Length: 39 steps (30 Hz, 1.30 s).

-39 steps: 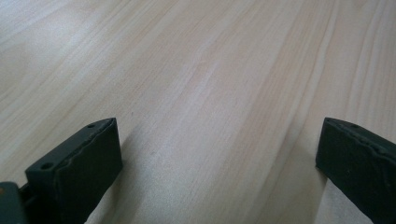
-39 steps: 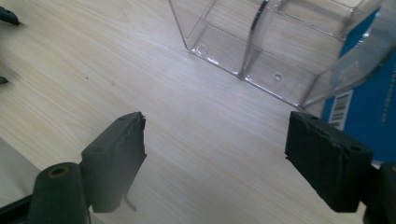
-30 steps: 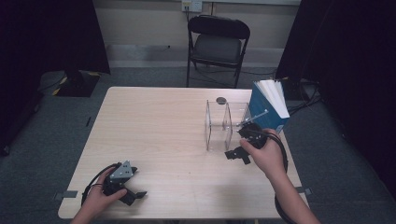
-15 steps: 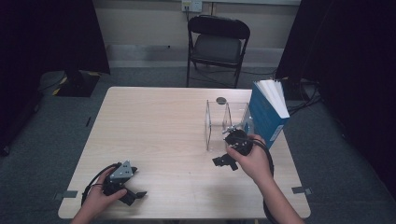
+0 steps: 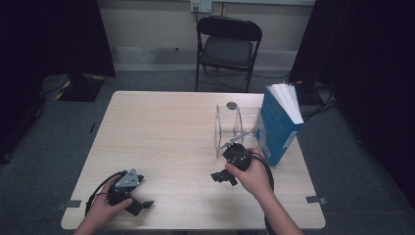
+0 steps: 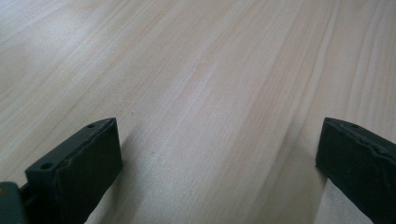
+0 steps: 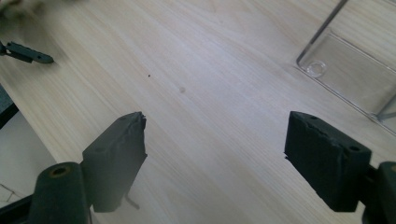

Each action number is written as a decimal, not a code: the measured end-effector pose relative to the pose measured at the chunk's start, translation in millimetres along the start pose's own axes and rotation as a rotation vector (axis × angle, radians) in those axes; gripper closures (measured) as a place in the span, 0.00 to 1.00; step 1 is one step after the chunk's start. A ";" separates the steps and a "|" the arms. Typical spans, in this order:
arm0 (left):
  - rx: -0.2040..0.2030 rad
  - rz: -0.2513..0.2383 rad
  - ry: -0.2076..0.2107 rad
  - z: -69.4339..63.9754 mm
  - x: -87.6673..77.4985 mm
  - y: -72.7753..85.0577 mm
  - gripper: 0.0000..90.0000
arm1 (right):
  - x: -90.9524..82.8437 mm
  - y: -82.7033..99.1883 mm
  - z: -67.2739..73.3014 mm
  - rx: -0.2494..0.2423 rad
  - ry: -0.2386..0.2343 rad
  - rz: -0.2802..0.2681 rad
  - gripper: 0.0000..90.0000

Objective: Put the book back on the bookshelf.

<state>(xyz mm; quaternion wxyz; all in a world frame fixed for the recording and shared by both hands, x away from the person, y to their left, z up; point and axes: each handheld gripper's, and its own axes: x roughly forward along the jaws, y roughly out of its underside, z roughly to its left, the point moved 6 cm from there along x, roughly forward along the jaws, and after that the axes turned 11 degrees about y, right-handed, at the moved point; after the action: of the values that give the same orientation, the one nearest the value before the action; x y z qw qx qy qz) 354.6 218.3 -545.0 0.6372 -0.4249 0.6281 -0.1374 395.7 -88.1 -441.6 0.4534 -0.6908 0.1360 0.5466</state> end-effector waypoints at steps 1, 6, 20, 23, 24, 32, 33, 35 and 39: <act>0.000 0.001 0.001 0.0 -0.1 0.0 0.00 | 1.9 0.0 1.4 -0.009 -0.001 0.001 0.22; 0.000 0.001 0.000 0.0 0.0 0.0 0.00 | 12.3 -1.3 11.1 -0.021 -0.020 0.005 0.22; 0.000 0.001 0.000 0.0 -0.1 0.0 0.00 | 44.0 -1.5 36.6 -0.036 -0.074 -0.004 0.22; 0.000 0.001 0.000 0.0 0.0 0.0 0.00 | 50.2 0.2 40.3 -0.042 -0.079 0.009 0.22; 0.000 0.001 0.001 0.0 -0.1 0.0 0.00 | 52.2 0.4 41.5 -0.042 -0.079 0.010 0.22; 0.000 0.001 0.000 0.0 -0.1 0.0 0.00 | 63.9 2.4 49.6 -0.050 -0.081 0.019 0.22; 0.000 0.001 0.000 0.0 -0.1 0.0 0.00 | 65.2 3.0 50.1 -0.056 -0.080 0.022 0.22; 0.000 0.001 0.000 0.0 -0.1 0.0 0.00 | 68.5 4.6 51.6 -0.064 -0.077 0.028 0.22; 0.000 0.001 0.000 0.0 -0.1 0.0 0.00 | 73.3 6.4 53.3 -0.076 -0.069 0.030 0.22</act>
<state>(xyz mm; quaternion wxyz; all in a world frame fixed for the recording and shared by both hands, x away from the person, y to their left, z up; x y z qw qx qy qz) 354.6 218.4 -544.9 0.6372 -0.4244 0.6285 -0.1372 384.4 -27.7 -508.6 0.4232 -0.6862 0.1098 0.5814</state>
